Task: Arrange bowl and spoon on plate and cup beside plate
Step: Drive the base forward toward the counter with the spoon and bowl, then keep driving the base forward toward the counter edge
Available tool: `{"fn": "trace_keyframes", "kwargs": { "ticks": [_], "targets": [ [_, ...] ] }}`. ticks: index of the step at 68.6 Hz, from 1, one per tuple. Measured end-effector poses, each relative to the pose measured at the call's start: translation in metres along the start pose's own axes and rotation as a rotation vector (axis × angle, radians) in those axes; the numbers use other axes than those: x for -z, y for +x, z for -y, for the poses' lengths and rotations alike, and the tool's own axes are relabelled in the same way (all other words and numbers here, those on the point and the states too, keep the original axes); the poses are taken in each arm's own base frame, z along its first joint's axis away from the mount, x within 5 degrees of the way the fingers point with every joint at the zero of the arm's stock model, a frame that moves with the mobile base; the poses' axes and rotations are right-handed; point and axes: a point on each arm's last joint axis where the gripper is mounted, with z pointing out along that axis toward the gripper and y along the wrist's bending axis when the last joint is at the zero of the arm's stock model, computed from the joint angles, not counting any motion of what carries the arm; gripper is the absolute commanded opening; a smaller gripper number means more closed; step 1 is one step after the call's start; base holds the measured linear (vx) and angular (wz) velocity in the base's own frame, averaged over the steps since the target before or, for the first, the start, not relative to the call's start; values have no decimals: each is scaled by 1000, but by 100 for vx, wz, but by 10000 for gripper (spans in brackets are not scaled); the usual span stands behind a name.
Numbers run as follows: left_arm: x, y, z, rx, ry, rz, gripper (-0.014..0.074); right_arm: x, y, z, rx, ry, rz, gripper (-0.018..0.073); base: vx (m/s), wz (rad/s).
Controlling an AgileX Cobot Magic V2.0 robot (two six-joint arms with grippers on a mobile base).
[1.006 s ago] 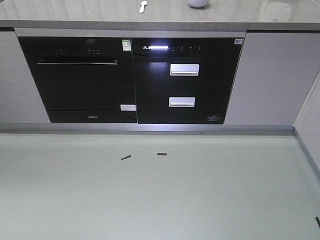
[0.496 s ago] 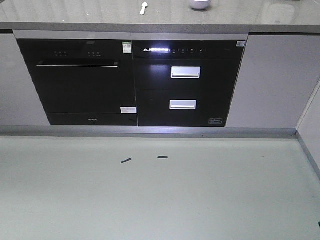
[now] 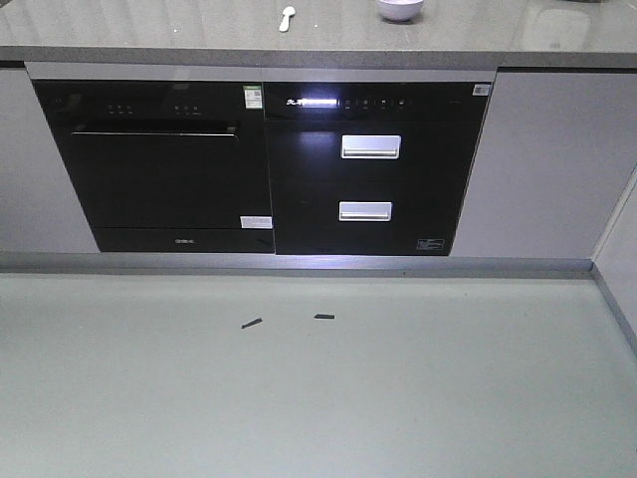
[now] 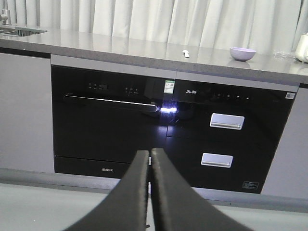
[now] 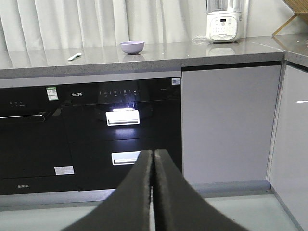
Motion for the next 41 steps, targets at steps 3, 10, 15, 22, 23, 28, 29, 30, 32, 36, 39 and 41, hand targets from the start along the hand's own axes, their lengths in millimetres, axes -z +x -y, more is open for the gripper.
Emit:
{"fn": "trace_keyframes", "kwargs": {
  "ticks": [3,10,15,22,23,28,29,30,32,36,39,41],
  "targets": [
    [0,0,0,0,0,0,-6,0,0,0,0,0,0,-1,2,0],
    [0,0,0,0,0,0,-6,0,0,0,0,0,0,-1,2,0],
    [0,0,0,0,0,0,-6,0,0,0,0,0,0,-1,2,0],
    [0,0,0,0,0,0,-6,0,0,0,0,0,0,-1,2,0],
    [0,0,0,0,0,0,-6,0,0,0,0,0,0,-1,2,0],
    [0,0,0,0,0,0,-6,0,0,0,0,0,0,-1,2,0],
    [0,0,0,0,0,0,-6,0,0,0,0,0,0,-1,2,0],
    [0,0,0,0,0,0,-6,0,0,0,0,0,0,-1,2,0],
    [0,0,0,0,0,0,-6,0,0,0,0,0,0,-1,2,0],
    [0,0,0,0,0,0,-6,0,0,0,0,0,0,-1,2,1],
    [0,0,0,0,0,0,-6,0,0,0,0,0,0,-1,2,1],
    [0,0,0,0,0,0,-6,0,0,0,0,0,0,-1,2,1]
  ]
}}
